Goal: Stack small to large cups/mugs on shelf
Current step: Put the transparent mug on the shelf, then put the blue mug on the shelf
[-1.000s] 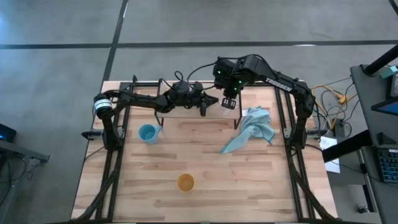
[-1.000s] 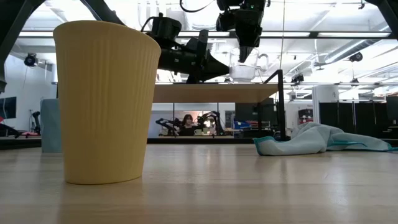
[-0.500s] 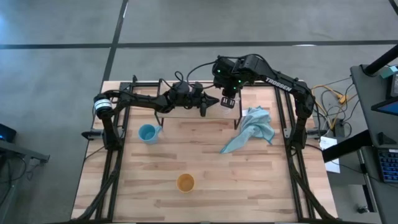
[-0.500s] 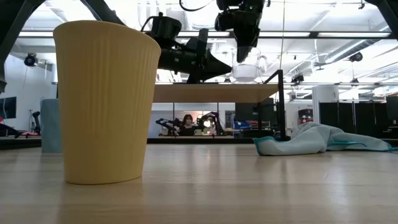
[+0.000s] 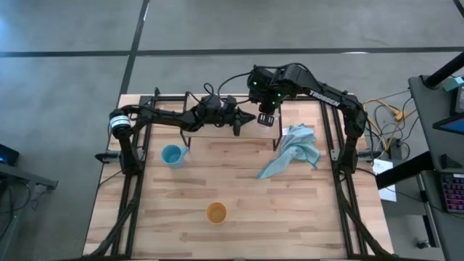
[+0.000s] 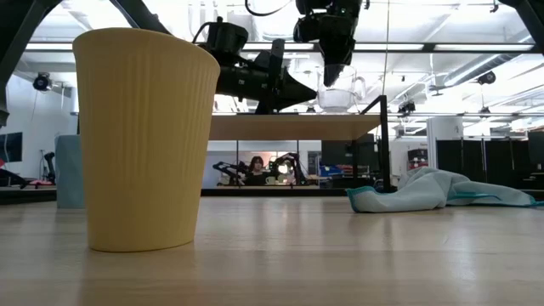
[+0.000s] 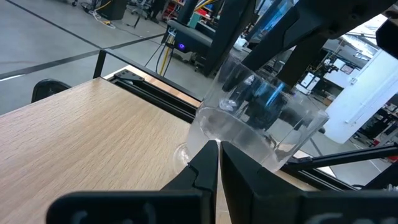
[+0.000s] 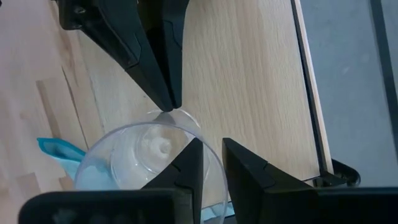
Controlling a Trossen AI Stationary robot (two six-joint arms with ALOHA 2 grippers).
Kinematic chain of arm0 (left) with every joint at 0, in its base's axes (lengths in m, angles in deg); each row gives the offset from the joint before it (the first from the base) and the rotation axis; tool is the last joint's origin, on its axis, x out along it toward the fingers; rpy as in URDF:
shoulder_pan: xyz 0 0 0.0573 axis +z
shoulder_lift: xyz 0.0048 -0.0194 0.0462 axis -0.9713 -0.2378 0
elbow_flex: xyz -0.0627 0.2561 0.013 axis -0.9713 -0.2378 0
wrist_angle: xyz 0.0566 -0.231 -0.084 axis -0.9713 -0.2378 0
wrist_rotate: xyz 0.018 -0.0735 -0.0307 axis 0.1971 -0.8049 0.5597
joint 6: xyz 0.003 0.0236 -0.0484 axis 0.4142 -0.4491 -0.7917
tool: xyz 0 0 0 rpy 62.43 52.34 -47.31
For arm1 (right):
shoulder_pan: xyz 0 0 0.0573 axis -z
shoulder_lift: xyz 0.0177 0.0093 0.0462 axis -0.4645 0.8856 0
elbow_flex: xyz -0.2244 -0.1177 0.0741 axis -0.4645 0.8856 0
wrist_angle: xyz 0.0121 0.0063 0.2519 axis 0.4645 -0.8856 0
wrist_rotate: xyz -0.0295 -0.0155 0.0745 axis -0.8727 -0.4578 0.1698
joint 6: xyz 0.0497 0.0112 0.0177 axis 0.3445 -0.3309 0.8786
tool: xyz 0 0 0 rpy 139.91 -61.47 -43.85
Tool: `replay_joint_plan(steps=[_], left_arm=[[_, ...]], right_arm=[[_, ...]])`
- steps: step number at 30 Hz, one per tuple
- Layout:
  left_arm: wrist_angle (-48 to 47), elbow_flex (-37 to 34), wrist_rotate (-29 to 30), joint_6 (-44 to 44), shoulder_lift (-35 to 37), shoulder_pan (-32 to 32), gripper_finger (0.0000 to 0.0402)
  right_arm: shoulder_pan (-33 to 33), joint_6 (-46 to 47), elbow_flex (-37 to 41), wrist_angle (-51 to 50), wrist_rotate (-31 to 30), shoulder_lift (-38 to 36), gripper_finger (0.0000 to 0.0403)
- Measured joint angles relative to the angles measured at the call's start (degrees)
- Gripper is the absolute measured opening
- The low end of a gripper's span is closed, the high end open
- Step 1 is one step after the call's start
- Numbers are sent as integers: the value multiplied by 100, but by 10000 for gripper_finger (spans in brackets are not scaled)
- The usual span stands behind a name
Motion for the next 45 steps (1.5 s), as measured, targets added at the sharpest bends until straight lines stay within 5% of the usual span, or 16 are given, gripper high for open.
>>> replay_joint_plan(steps=[26,45], left_arm=[[-2,-39,44,10,2,35,4],[-13,-22,87,-1,2,48,4]], right_arm=[[-2,45,712,-7,-568,0,54],[-4,108,-318,-248,-568,0,54]])
